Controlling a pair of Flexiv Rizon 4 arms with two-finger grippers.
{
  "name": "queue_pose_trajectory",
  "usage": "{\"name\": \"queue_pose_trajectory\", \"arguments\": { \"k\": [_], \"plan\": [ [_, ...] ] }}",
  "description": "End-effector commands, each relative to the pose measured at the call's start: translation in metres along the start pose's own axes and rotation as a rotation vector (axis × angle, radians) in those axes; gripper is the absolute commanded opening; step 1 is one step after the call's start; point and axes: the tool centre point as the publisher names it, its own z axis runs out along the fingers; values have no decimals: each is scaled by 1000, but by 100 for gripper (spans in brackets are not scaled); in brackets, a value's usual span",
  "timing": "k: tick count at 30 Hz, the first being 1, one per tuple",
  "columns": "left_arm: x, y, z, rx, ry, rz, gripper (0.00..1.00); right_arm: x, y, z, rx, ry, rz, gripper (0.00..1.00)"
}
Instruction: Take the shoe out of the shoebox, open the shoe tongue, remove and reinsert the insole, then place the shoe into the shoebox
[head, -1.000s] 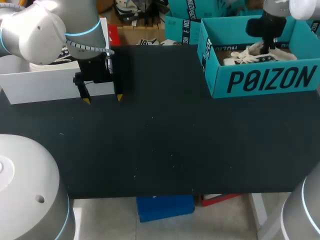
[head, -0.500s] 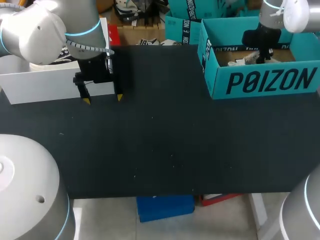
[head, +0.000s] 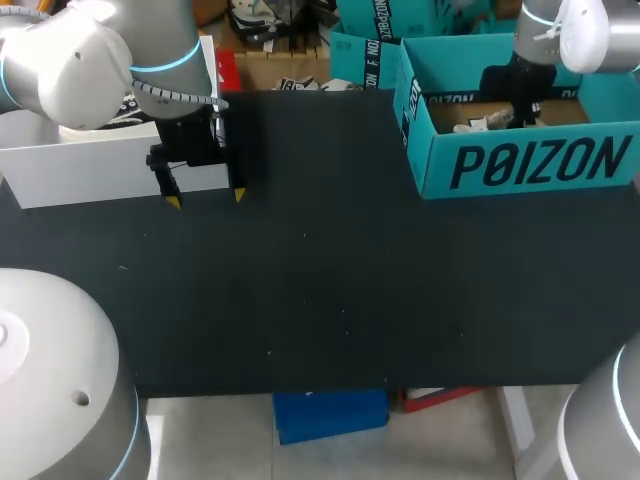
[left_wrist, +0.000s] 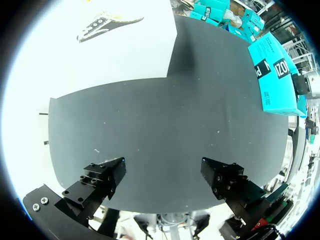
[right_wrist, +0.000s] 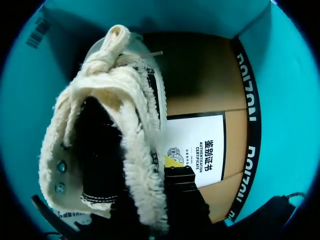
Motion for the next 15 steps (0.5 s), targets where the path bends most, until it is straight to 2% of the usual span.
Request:
{"name": "queue_pose_trajectory", "arguments": {
  "k": [1,3,4,5,6,10,15],
  "plan": [
    [-1,0,0,1,3,1,100,-1,3,14,-2,8,3,0],
    [-1,0,0,1,3,1,100,-1,3,16,-5,11,8,0],
    [-1,0,0,1,3,1,100,-1,3,16,-5,14,12,18],
    [-1,0,0,1,3,1,100,-1,3,16,-3,20,15,71],
    [-1,0,0,1,3,1,100,-1,2,15,-4,20,15,100],
    [-1,0,0,1,3,1,100,1,-1,5,-4,23,17,100],
    [-1,0,0,1,3,1,100,-1,-3,-23,11,10,11,100]
  ]
}}
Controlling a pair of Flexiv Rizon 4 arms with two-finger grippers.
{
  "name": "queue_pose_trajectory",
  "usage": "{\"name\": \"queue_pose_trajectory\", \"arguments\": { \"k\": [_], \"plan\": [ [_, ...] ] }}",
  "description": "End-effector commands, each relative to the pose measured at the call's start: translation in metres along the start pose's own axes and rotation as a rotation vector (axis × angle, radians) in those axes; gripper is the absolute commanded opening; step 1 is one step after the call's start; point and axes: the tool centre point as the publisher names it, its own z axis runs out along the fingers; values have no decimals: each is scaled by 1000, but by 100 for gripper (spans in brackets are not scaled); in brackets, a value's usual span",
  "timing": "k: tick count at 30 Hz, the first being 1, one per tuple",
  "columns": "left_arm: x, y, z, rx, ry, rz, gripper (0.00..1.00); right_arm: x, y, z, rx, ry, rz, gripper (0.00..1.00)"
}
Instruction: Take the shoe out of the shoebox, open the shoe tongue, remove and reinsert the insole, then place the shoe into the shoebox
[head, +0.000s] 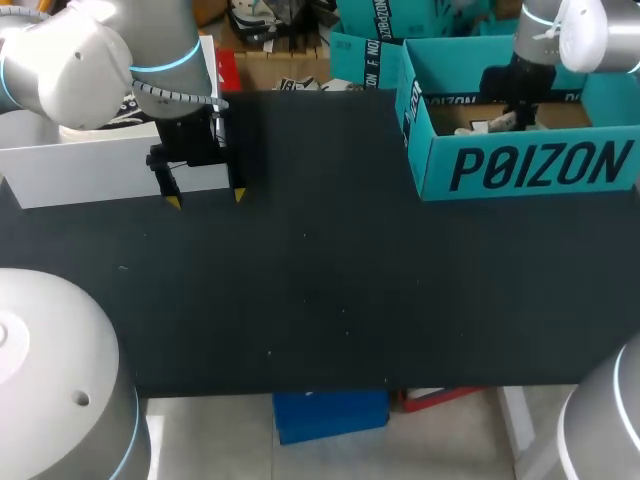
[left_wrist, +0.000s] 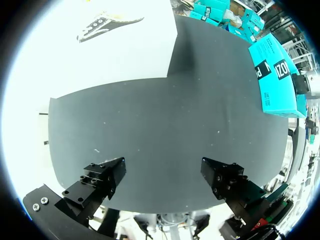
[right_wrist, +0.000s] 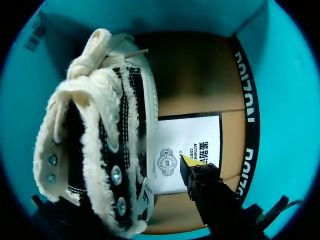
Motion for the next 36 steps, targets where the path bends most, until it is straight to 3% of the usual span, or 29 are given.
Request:
{"name": "queue_pose_trajectory", "arguments": {
  "k": [1,13,21,24,29,36],
  "plan": [
    [-1,0,0,1,3,1,100,1,-1,-27,20,-6,-4,100],
    [-1,0,0,1,3,1,100,-10,-1,-104,105,-44,20,100],
    [-1,0,0,1,3,1,100,9,10,-173,145,-52,77,100],
    [-1,0,0,1,3,1,100,23,24,-200,113,-61,123,100],
    [-1,0,0,1,3,1,100,50,60,-240,-8,-111,166,100],
    [-1,0,0,1,3,1,100,93,115,-269,-133,-150,200,100]
  ]
}}
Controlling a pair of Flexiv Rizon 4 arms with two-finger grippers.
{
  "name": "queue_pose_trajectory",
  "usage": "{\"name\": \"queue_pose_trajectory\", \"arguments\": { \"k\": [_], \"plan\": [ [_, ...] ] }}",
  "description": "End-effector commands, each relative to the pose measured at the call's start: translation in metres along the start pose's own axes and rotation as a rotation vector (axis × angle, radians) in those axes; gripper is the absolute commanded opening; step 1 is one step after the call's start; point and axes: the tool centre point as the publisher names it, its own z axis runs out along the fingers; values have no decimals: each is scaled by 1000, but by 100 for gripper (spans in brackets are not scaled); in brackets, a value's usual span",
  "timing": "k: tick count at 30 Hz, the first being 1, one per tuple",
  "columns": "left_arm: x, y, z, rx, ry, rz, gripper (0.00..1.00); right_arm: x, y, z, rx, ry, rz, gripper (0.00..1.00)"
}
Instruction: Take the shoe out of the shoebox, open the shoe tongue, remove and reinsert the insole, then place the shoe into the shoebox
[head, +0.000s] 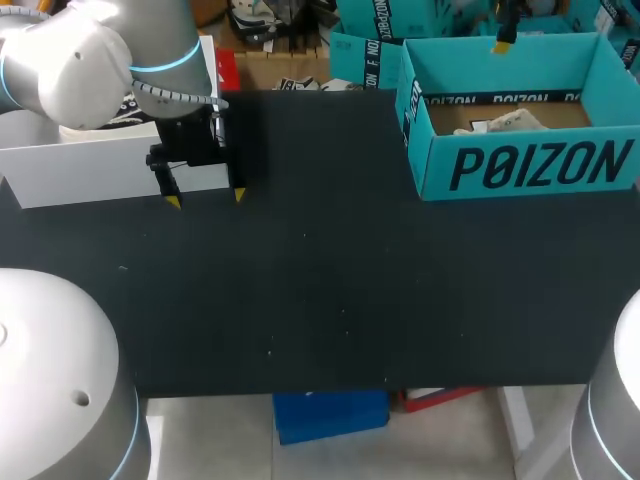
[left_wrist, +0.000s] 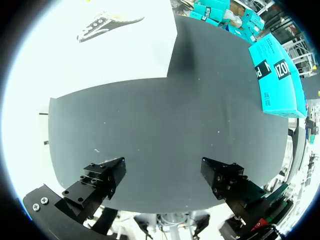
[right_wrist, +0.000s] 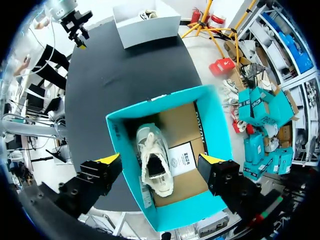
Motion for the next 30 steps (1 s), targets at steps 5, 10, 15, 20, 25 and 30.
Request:
{"name": "queue_pose_trajectory", "arguments": {
  "k": [5,10,15,20,25,30],
  "plan": [
    [-1,0,0,1,3,1,100,80,22,-13,-97,-123,-18,100],
    [-1,0,0,1,3,1,100,90,15,23,-102,-180,-15,100],
    [-1,0,0,1,3,1,100,92,6,49,-150,-291,-33,100],
    [-1,0,0,1,3,1,100,99,4,65,-186,-378,-85,100],
    [-1,0,0,1,3,1,100,114,2,85,-251,-383,-105,100],
    [-1,0,0,1,3,1,100,138,2,91,-344,-363,-115,100]
  ]
}}
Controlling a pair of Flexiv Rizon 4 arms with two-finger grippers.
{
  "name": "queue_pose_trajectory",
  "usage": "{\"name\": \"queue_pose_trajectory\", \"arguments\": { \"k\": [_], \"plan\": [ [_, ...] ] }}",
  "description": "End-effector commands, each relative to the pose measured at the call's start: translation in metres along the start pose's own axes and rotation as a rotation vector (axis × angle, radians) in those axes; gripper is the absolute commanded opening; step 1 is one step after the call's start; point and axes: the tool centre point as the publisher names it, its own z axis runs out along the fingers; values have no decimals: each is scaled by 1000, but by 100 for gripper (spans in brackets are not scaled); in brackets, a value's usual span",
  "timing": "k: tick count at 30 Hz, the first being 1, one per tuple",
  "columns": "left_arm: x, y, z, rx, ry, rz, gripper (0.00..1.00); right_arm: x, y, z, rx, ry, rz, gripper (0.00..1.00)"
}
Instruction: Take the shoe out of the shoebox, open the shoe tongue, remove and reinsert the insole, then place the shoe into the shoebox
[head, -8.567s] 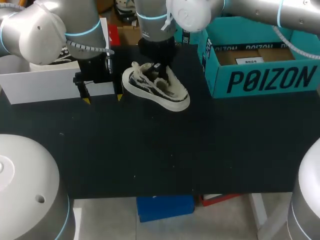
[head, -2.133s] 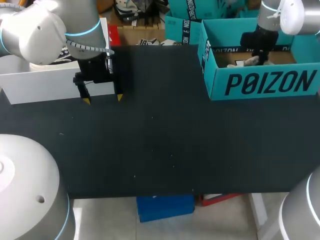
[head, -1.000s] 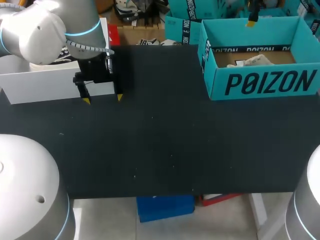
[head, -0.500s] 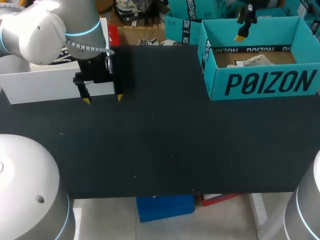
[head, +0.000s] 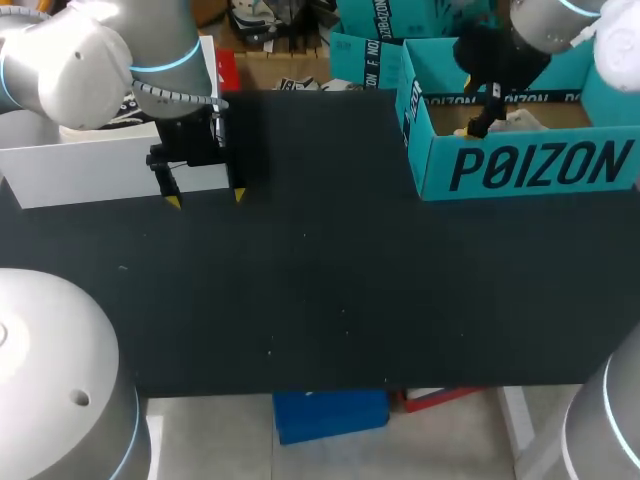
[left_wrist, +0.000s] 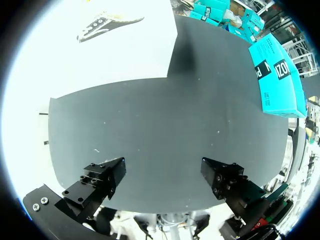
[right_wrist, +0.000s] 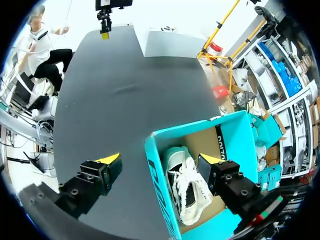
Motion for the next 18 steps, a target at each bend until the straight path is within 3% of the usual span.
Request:
{"name": "queue_pose_trajectory", "arguments": {
  "k": [1,9,18],
  "plan": [
    [-1,0,0,1,3,1,100,22,-5,-2,-136,-186,-5,100],
    [-1,0,0,1,3,1,100,66,-1,-6,-216,-165,-1,100],
    [-1,0,0,1,3,1,100,112,-20,21,-247,-128,44,100]
  ]
}}
